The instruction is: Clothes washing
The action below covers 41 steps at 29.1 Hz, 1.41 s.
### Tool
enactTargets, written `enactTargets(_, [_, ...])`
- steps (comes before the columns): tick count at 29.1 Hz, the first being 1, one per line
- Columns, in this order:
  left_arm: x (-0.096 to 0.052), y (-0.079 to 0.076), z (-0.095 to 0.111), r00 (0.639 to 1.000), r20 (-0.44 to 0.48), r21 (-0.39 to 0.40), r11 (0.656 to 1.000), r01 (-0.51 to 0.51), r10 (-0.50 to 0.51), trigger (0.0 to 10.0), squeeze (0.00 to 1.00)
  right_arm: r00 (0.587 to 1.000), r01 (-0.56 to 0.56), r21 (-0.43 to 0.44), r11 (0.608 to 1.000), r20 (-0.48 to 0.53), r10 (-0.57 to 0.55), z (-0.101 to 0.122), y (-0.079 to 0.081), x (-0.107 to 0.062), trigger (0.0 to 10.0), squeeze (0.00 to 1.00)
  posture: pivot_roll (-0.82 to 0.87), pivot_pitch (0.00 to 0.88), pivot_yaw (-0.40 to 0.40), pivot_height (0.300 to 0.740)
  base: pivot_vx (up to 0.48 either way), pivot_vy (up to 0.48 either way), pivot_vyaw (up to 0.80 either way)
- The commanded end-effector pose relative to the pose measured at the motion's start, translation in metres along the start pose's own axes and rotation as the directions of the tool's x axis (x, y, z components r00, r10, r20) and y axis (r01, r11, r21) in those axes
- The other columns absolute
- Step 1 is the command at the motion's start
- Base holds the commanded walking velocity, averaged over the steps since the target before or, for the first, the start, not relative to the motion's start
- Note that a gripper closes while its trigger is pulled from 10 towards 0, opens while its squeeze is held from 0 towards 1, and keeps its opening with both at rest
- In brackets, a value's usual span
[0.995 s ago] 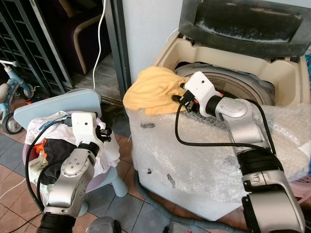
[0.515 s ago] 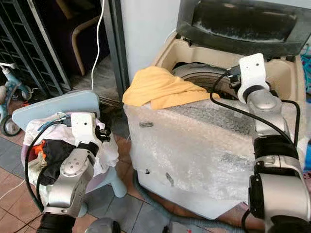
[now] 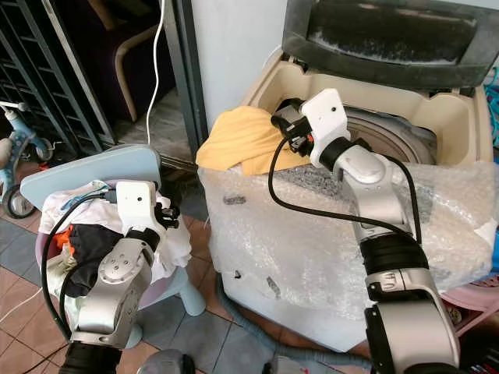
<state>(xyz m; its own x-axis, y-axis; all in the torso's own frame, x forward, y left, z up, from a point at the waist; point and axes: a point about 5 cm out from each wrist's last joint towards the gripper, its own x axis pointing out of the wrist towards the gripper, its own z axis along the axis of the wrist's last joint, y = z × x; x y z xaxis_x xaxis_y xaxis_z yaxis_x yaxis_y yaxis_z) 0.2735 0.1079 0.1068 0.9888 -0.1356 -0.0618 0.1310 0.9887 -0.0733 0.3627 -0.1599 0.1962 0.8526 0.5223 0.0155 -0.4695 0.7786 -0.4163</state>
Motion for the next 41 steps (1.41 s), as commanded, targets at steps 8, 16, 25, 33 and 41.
enactTargets(8, [-0.013, 0.016, 0.003, 1.000, -0.018, -0.006, 1.000, -0.020, 0.020, 10.0, 0.00, 0.982, -0.026, -0.055, 0.998, -0.190, 0.015, -0.035, 0.044, 0.011, 1.8, 0.00, 0.04, 0.088, 0.045, 0.740, 0.000, 0.000, 0.00])
enactTargets(16, [-0.030, 0.041, -0.017, 0.983, -0.141, 0.004, 0.993, -0.119, 0.118, 10.0, 0.00, 0.965, 0.045, -0.050, 0.998, -0.256, -0.056, -0.045, 0.050, 0.016, 0.0, 0.00, 0.04, 0.094, 0.042, 0.740, 0.000, 0.000, 0.00])
enactTargets(25, [-0.023, 0.033, -0.013, 0.986, -0.136, 0.016, 0.995, -0.097, 0.098, 10.0, 0.00, 0.813, 0.518, 0.197, 0.833, -0.417, -0.407, -0.064, -0.012, -0.004, 0.0, 0.00, 0.03, 0.085, 0.042, 0.740, 0.000, 0.000, 0.00])
enactTargets(33, [-0.021, 0.034, -0.012, 0.985, -0.138, 0.020, 0.995, -0.099, 0.101, 10.0, 0.00, 0.577, 0.812, 0.144, 0.565, -0.343, -0.742, -0.049, -0.085, -0.042, 0.0, 0.00, 0.03, 0.080, 0.047, 0.740, 0.000, 0.000, 0.00])
enactTargets(41, [-0.018, 0.033, -0.011, 0.986, -0.135, 0.024, 0.995, -0.093, 0.096, 10.0, 0.00, 0.573, 0.819, 0.063, 0.570, -0.119, -0.811, -0.018, -0.100, -0.047, 10.0, 0.13, 0.02, 0.074, 0.053, 0.740, 0.000, 0.000, 0.00])
